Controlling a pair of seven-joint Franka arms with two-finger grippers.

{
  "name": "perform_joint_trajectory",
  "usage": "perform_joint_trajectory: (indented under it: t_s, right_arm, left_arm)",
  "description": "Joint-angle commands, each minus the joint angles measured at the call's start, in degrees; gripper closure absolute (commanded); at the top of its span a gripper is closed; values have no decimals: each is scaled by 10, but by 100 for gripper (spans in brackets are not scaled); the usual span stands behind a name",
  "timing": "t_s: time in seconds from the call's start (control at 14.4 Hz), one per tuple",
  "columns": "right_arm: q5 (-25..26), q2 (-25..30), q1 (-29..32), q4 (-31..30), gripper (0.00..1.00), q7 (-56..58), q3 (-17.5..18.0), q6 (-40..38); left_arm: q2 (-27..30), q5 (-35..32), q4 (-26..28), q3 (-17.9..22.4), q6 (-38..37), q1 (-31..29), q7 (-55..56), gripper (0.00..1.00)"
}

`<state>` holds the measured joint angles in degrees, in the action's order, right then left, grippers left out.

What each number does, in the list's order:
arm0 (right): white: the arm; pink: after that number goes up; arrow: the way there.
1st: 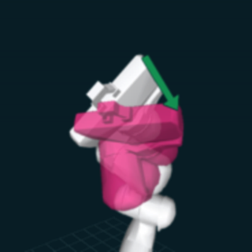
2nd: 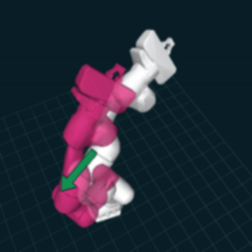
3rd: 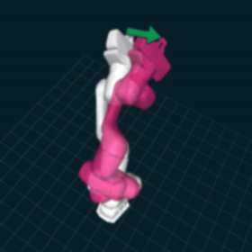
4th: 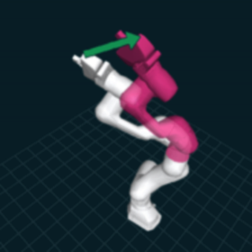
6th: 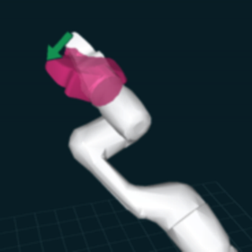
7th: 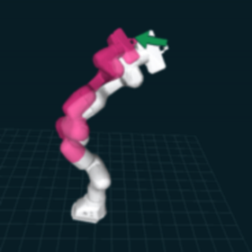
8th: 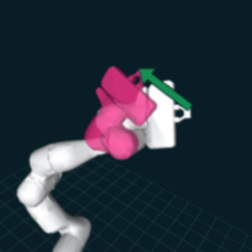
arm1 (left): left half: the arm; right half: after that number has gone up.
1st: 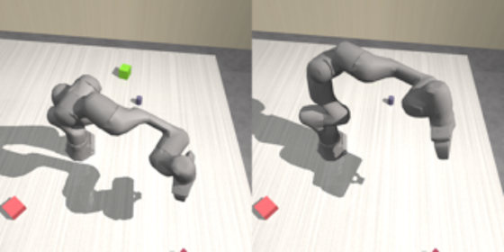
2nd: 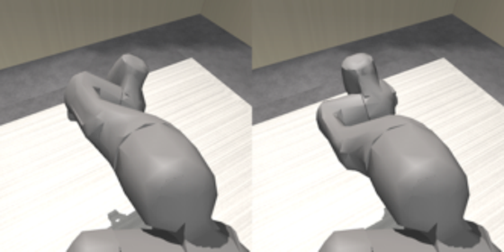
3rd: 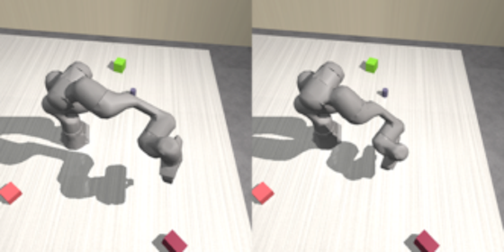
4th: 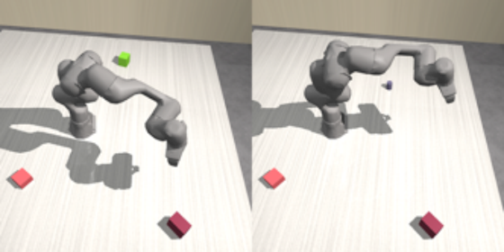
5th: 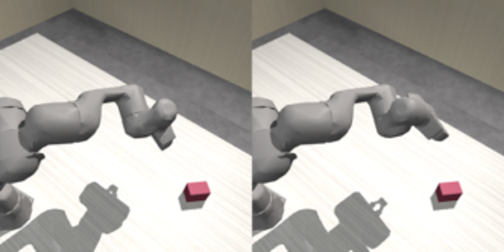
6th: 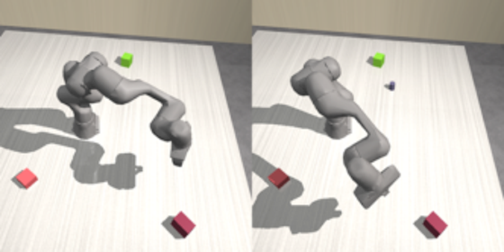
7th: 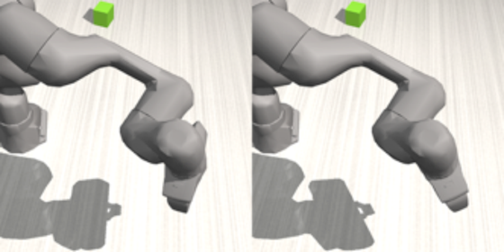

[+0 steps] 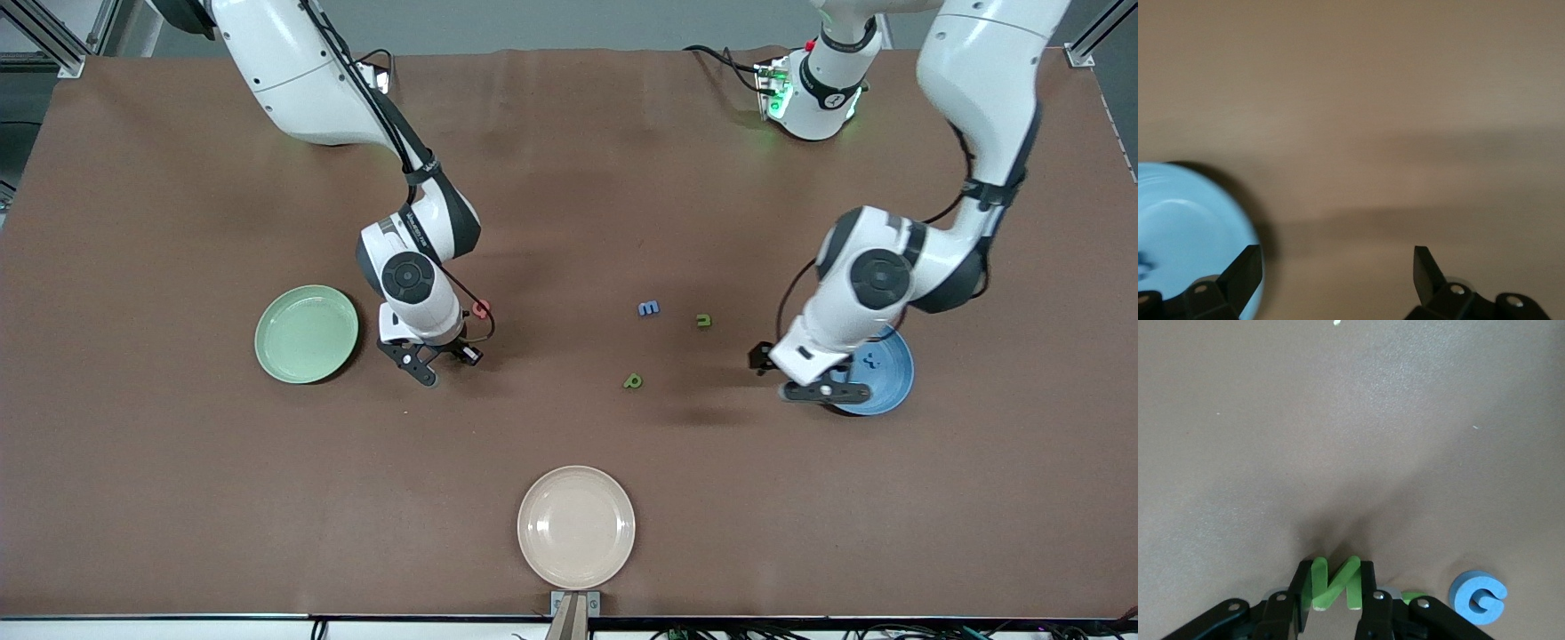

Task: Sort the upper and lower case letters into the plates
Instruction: 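Grasp the green d with the left gripper while the right gripper places the N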

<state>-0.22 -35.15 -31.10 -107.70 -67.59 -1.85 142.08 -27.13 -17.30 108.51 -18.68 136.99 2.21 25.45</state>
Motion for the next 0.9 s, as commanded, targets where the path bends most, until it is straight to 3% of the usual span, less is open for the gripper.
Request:
perform_joint_trajectory:
  t_s: [0.0,0.28,0.49,0.83]
  right_arm:
    - [-9,20,23,-10,100,11,-3,-28]
    - [-8,94,75,-35,100,111,-4,-109]
    - [-8,163,137,-107,100,214,-3,-99]
    - [-8,213,227,-218,100,345,-3,-24]
  left_arm:
    - [-62,-75,-70,1,-10,48,21,0]
    - [-106,-83,-114,0,-7,95,0,1]
    - [-124,-73,-125,-3,-4,119,-128,1]
    - [-171,-70,-170,-16,-1,143,-174,2]
